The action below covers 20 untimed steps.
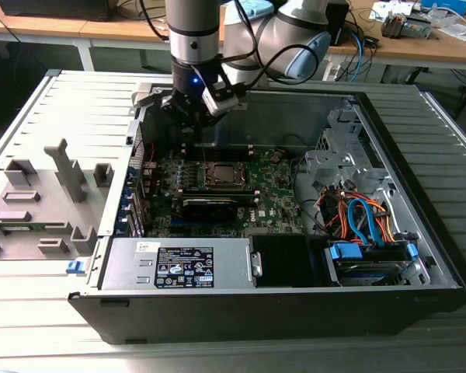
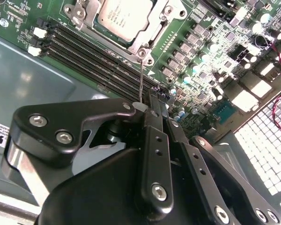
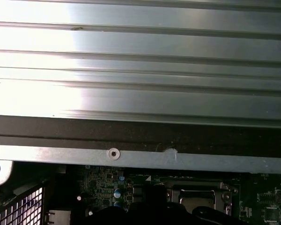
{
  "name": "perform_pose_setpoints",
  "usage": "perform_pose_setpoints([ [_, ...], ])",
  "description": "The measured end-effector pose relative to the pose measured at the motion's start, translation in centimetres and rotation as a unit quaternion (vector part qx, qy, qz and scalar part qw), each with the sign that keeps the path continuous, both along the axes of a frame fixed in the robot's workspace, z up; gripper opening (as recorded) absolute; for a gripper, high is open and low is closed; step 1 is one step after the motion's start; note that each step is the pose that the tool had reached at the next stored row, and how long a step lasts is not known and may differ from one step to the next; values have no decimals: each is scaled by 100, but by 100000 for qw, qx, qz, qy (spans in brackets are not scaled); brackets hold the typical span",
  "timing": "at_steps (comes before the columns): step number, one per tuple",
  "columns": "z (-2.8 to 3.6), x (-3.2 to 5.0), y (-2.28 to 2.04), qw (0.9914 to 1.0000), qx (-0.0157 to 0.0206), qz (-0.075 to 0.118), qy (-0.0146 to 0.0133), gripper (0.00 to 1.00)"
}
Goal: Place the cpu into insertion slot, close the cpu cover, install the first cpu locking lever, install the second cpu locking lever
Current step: 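Install the first cpu locking lever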
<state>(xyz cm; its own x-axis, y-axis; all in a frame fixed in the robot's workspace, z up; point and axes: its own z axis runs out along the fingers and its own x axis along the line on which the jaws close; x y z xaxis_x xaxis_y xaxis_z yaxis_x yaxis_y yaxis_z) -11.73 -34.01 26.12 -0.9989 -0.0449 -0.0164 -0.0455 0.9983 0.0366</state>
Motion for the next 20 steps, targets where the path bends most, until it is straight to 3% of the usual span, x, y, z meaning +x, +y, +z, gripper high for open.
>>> perform_pose_setpoints([
  [10, -1, 22, 0, 100000, -4, 8, 8, 11],
  [20, -3, 94, 0, 100000, 1, 7, 52, 11],
])
